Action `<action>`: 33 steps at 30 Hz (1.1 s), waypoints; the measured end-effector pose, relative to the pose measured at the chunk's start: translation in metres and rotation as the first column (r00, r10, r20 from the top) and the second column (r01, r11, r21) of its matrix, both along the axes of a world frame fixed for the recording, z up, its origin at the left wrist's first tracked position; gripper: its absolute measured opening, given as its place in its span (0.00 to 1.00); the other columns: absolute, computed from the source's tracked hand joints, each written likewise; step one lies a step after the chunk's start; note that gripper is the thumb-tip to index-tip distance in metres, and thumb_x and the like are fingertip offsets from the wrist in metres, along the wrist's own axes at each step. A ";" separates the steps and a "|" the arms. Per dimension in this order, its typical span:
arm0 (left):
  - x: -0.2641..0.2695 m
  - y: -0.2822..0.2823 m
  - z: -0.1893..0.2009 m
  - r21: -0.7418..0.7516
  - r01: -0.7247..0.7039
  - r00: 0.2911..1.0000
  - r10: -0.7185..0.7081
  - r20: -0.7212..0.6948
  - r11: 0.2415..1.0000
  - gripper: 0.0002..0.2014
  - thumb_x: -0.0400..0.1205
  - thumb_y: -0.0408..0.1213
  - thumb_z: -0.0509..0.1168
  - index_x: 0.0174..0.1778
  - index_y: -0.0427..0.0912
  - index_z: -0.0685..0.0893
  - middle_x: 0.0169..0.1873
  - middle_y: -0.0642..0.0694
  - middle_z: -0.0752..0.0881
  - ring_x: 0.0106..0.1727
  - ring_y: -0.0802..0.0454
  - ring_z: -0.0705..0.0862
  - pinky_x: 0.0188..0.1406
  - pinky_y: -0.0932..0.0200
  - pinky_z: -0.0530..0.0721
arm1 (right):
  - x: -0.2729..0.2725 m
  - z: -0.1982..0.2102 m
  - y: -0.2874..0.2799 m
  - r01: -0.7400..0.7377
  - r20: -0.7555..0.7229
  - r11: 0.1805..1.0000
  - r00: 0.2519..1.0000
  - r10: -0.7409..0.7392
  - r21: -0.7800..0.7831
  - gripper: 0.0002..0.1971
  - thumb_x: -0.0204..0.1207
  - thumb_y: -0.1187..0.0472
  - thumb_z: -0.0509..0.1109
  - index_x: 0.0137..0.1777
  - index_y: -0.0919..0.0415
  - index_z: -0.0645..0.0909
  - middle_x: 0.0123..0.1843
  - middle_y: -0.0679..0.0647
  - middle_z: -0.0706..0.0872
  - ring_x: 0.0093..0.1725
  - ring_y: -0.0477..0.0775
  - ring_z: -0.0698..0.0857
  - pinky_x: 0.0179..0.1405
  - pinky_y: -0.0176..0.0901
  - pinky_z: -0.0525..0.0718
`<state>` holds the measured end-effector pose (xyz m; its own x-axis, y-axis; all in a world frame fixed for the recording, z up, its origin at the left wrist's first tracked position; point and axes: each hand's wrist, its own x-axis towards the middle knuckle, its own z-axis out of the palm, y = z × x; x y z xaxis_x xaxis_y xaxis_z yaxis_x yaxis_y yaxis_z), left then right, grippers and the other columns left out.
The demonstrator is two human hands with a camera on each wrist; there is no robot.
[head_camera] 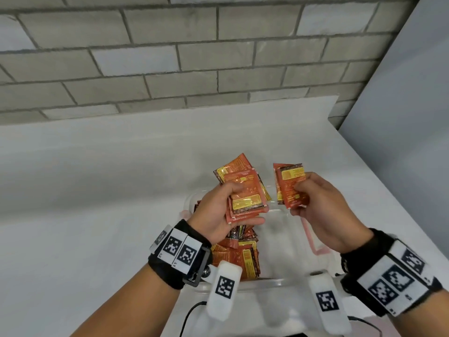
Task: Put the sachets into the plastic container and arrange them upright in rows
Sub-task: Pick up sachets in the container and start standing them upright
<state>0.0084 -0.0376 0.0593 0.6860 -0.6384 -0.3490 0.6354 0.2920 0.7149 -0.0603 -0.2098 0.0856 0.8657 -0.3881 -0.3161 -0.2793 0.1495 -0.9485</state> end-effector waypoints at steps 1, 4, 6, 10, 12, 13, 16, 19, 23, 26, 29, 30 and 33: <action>-0.001 -0.001 0.000 0.008 0.006 1.000 -0.006 0.025 1.000 0.19 0.79 0.36 0.63 0.66 0.37 0.78 0.56 0.31 0.87 0.51 0.32 0.88 0.44 0.41 0.89 | -0.001 0.003 -0.001 -0.006 0.007 1.000 1.000 0.006 0.011 0.08 0.82 0.67 0.58 0.50 0.59 0.78 0.35 0.51 0.86 0.31 0.47 0.82 0.32 0.43 0.77; -0.006 -0.005 -0.001 0.058 0.042 0.984 -0.051 0.172 0.997 0.18 0.75 0.36 0.67 0.62 0.44 0.81 0.57 0.38 0.88 0.55 0.40 0.88 0.42 0.45 0.90 | -0.001 0.002 0.004 -0.100 -0.043 0.992 0.994 0.097 -0.073 0.06 0.81 0.66 0.61 0.53 0.60 0.78 0.41 0.53 0.87 0.36 0.48 0.83 0.34 0.43 0.77; -0.008 -0.008 -0.002 0.116 0.043 0.963 -0.071 0.259 0.992 0.15 0.79 0.36 0.66 0.62 0.47 0.82 0.58 0.43 0.88 0.58 0.45 0.88 0.42 0.48 0.90 | -0.001 -0.002 0.009 -0.150 -0.077 0.980 0.987 0.141 -0.128 0.06 0.80 0.64 0.63 0.55 0.60 0.78 0.45 0.55 0.87 0.40 0.50 0.83 0.36 0.44 0.77; -0.008 -0.009 0.000 0.136 0.042 0.955 -0.080 0.287 0.990 0.13 0.80 0.37 0.65 0.60 0.51 0.83 0.57 0.46 0.89 0.57 0.46 0.88 0.40 0.49 0.91 | -0.001 -0.004 0.008 -0.151 -0.053 0.974 0.988 0.144 -0.171 0.07 0.80 0.65 0.65 0.56 0.57 0.81 0.44 0.52 0.89 0.41 0.49 0.85 0.40 0.44 0.79; -0.006 -0.007 0.002 0.106 0.074 0.959 -0.100 0.265 0.992 0.15 0.77 0.39 0.65 0.60 0.51 0.82 0.56 0.46 0.89 0.57 0.45 0.88 0.43 0.47 0.90 | -0.001 -0.003 0.004 -0.132 -0.023 0.974 0.991 0.130 -0.185 0.08 0.80 0.66 0.66 0.55 0.56 0.82 0.44 0.51 0.90 0.40 0.48 0.86 0.40 0.44 0.79; -0.006 -0.006 0.002 0.080 0.090 0.966 -0.106 0.235 0.993 0.15 0.76 0.39 0.65 0.60 0.50 0.82 0.56 0.44 0.89 0.57 0.43 0.88 0.45 0.44 0.90 | -0.001 -0.002 0.003 -0.119 -0.005 0.976 0.993 0.120 -0.183 0.08 0.79 0.67 0.66 0.55 0.56 0.82 0.42 0.50 0.91 0.38 0.46 0.86 0.39 0.43 0.80; -0.005 -0.004 0.004 -0.030 0.120 0.990 -0.117 0.082 0.992 0.18 0.78 0.41 0.61 0.63 0.44 0.79 0.58 0.35 0.87 0.54 0.35 0.88 0.49 0.37 0.86 | 0.001 0.001 -0.002 -0.053 0.040 0.990 0.997 0.059 -0.134 0.09 0.80 0.69 0.64 0.56 0.58 0.81 0.39 0.50 0.89 0.34 0.46 0.86 0.37 0.42 0.81; -0.003 -0.004 0.001 -0.027 0.045 0.999 -0.044 0.022 0.999 0.15 0.83 0.40 0.57 0.62 0.40 0.79 0.56 0.35 0.88 0.53 0.35 0.88 0.48 0.36 0.85 | 0.001 0.002 -0.003 -0.032 0.052 0.998 0.998 0.035 -0.052 0.11 0.80 0.71 0.64 0.59 0.59 0.78 0.44 0.55 0.87 0.36 0.49 0.87 0.39 0.46 0.84; -0.003 -0.006 -0.004 0.051 -0.025 0.994 0.019 0.106 0.998 0.10 0.85 0.38 0.58 0.60 0.44 0.79 0.51 0.43 0.90 0.50 0.44 0.90 0.46 0.43 0.87 | -0.003 0.001 0.006 -0.120 0.044 0.993 0.992 0.119 0.013 0.12 0.80 0.72 0.60 0.57 0.58 0.80 0.48 0.52 0.90 0.42 0.49 0.89 0.42 0.44 0.86; -0.002 -0.005 -0.004 0.078 -0.040 0.988 0.028 0.153 0.996 0.10 0.85 0.36 0.59 0.61 0.44 0.79 0.50 0.45 0.91 0.48 0.47 0.90 0.45 0.44 0.88 | -0.004 0.003 0.004 -0.021 0.109 0.995 0.994 0.010 0.103 0.16 0.80 0.71 0.56 0.56 0.56 0.83 0.46 0.53 0.90 0.44 0.54 0.84 0.42 0.48 0.79; -0.003 -0.005 -0.003 0.113 -0.047 0.972 0.019 0.232 0.993 0.12 0.84 0.36 0.61 0.62 0.43 0.80 0.53 0.42 0.90 0.50 0.45 0.90 0.43 0.45 0.90 | -0.004 0.005 0.005 -0.054 0.115 0.992 0.992 0.041 0.111 0.17 0.79 0.71 0.55 0.55 0.56 0.84 0.46 0.54 0.89 0.44 0.53 0.84 0.44 0.49 0.78; -0.005 -0.006 -0.003 0.125 -0.047 0.966 0.013 0.258 0.991 0.11 0.84 0.36 0.61 0.61 0.43 0.81 0.53 0.42 0.90 0.50 0.45 0.90 0.40 0.47 0.91 | -0.005 0.004 0.008 -0.104 0.085 0.993 0.991 0.099 0.053 0.17 0.79 0.71 0.56 0.55 0.55 0.84 0.48 0.54 0.90 0.44 0.51 0.85 0.44 0.48 0.80; -0.009 -0.010 -0.004 0.155 -0.046 0.953 -0.004 0.304 0.987 0.10 0.85 0.36 0.60 0.59 0.44 0.82 0.52 0.42 0.90 0.49 0.43 0.90 0.34 0.53 0.90 | -0.005 -0.001 0.015 -0.177 -0.017 0.983 0.984 0.176 -0.049 0.14 0.79 0.69 0.59 0.57 0.54 0.81 0.48 0.53 0.91 0.43 0.49 0.89 0.46 0.48 0.86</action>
